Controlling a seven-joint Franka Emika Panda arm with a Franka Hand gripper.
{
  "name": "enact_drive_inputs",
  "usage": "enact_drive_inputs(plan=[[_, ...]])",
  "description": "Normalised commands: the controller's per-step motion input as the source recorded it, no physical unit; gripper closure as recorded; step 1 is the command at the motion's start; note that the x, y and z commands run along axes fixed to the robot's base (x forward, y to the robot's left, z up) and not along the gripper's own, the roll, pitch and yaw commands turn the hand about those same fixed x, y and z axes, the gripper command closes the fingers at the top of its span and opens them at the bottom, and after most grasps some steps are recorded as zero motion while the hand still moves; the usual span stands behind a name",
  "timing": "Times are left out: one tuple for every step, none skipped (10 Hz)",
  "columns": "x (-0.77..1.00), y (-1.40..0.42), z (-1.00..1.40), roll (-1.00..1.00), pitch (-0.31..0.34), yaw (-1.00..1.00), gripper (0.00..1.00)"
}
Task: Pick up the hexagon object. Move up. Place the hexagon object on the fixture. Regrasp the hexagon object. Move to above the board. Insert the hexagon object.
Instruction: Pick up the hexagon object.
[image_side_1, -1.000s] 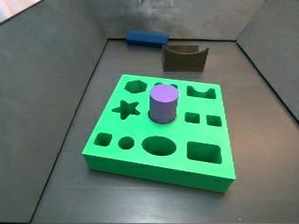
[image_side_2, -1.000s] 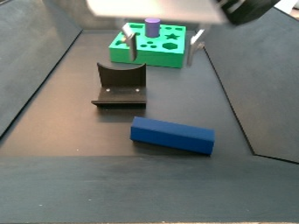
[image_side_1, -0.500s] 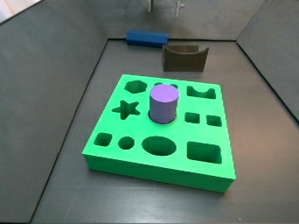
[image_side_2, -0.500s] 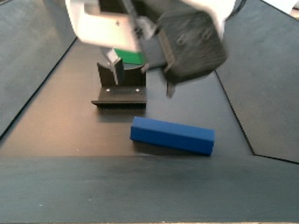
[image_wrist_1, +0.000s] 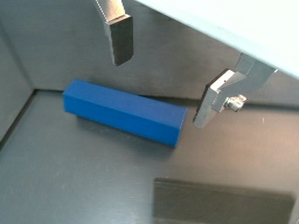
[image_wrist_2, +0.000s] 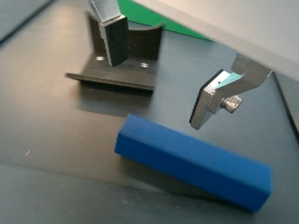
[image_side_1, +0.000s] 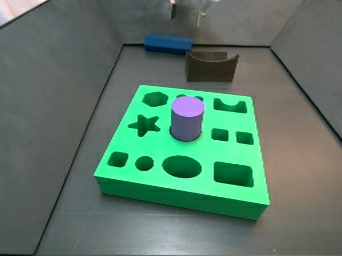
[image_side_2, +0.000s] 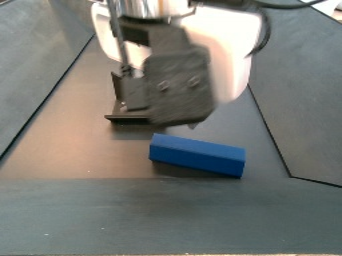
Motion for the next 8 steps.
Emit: enact_drive_inputs(plan=[[-0.01, 0.0, -0.29, 0.0, 0.037, -1.0, 0.0], [-0.01, 0.0, -0.3, 0.0, 0.036, -1.0, 0.0], [-0.01, 0.0, -0.3, 0.0, 0.036, -1.0, 0.0], [-0.01, 0.0, -0.3, 0.0, 0.034, -1.0, 0.0], [-0.01, 0.0, -0.3, 0.0, 0.036, -1.0, 0.0], [-0.01, 0.0, -0.3, 0.0, 0.036, -1.0, 0.0], [-0.01, 0.0, -0.3, 0.0, 0.036, -1.0, 0.0], [-0.01, 0.0, -0.3, 0.0, 0.034, -1.0, 0.0]])
